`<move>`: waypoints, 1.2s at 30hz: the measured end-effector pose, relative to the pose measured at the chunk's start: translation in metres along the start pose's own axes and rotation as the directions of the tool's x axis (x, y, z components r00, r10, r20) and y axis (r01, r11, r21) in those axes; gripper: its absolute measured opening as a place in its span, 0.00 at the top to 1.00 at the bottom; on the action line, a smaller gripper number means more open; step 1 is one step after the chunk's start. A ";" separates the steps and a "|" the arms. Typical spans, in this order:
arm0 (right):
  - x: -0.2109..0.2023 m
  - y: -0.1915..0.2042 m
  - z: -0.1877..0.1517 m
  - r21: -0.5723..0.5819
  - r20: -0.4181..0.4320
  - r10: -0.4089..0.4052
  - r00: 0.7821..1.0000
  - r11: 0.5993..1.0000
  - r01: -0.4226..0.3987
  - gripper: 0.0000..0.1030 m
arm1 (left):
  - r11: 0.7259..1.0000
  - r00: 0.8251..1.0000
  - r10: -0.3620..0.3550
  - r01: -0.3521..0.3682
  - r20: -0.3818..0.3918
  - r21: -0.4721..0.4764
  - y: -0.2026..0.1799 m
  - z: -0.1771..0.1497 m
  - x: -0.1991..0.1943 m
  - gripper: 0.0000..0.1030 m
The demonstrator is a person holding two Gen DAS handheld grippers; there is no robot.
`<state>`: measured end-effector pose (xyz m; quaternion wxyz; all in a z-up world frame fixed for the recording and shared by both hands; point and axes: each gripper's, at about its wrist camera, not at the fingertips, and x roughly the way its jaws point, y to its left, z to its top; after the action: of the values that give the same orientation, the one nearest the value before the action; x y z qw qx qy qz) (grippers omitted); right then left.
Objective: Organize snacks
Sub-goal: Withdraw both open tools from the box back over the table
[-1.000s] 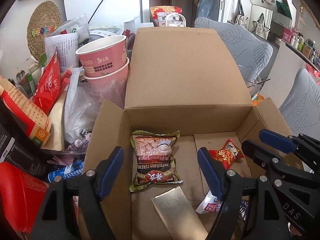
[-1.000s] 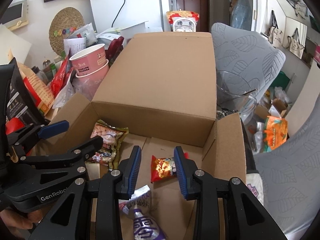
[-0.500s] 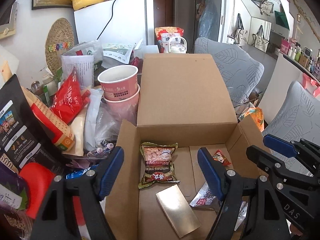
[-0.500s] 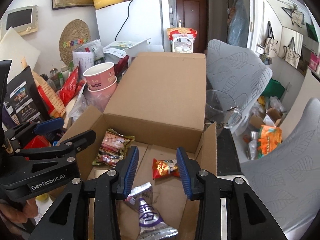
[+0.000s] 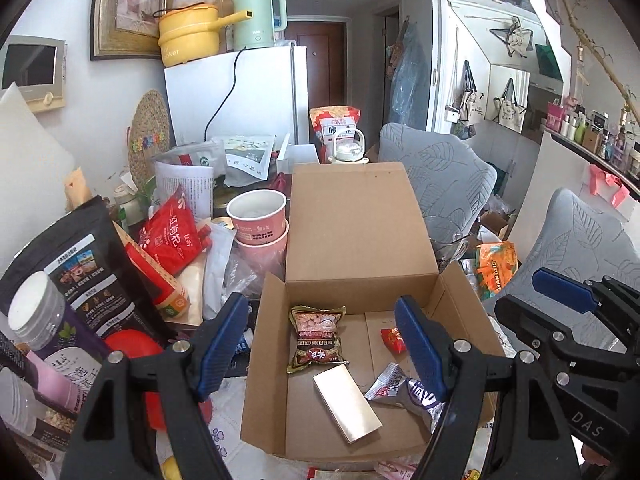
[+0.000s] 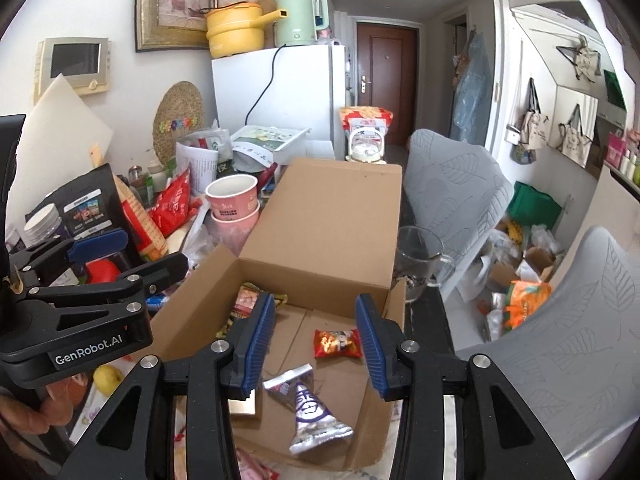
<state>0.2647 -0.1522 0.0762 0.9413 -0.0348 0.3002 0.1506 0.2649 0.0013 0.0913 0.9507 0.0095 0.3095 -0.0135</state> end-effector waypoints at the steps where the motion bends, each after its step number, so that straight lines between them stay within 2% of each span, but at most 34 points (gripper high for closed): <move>1: -0.008 0.002 0.000 -0.005 0.013 0.000 1.000 1.000 0.000 0.52 | 1.000 1.000 -0.001 0.001 0.007 0.000 0.000 0.000 -0.006 0.26; 10: -0.064 0.014 -0.005 -0.030 0.093 -0.010 0.996 0.999 0.013 0.52 | 1.000 0.998 -0.013 0.013 0.068 -0.002 -0.001 -0.008 -0.062 0.22; 13: -0.082 0.020 -0.010 -0.039 0.119 -0.009 0.993 0.999 0.014 0.46 | 1.000 0.996 -0.020 0.020 0.083 0.000 -0.001 -0.013 -0.079 0.22; 15: -0.095 0.024 -0.013 -0.050 0.137 -0.007 0.991 0.999 0.014 0.45 | 1.000 0.995 -0.020 0.019 0.094 0.002 -0.001 -0.017 -0.090 0.21; 16: -0.101 0.027 -0.015 -0.055 0.145 -0.005 0.989 0.998 0.013 0.44 | 1.000 0.995 -0.020 0.020 0.100 0.003 0.000 -0.019 -0.095 0.20; 18: -0.114 0.031 -0.019 -0.066 0.163 -0.001 0.987 0.998 0.012 0.40 | 1.000 0.993 -0.019 0.019 0.116 0.000 0.001 -0.024 -0.107 0.06; 20: -0.125 0.036 -0.024 -0.077 0.178 0.005 0.984 0.997 0.009 0.37 | 1.000 0.989 -0.011 0.011 0.145 0.000 0.002 -0.029 -0.120 0.02; 29: -0.157 0.052 -0.048 -0.093 0.202 0.022 0.979 0.996 -0.003 0.30 | 1.000 0.983 -0.015 0.013 0.184 0.010 0.007 -0.054 -0.160 0.02; 36: -0.168 0.061 -0.072 -0.098 0.190 0.034 0.981 0.995 -0.015 0.27 | 0.999 0.985 -0.036 0.032 0.168 0.023 0.010 -0.079 -0.172 0.02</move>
<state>0.0761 -0.1494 0.1157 0.9610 -0.0618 0.2011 0.1792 0.0799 0.0171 0.1284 0.9730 0.0127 0.2280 -0.0336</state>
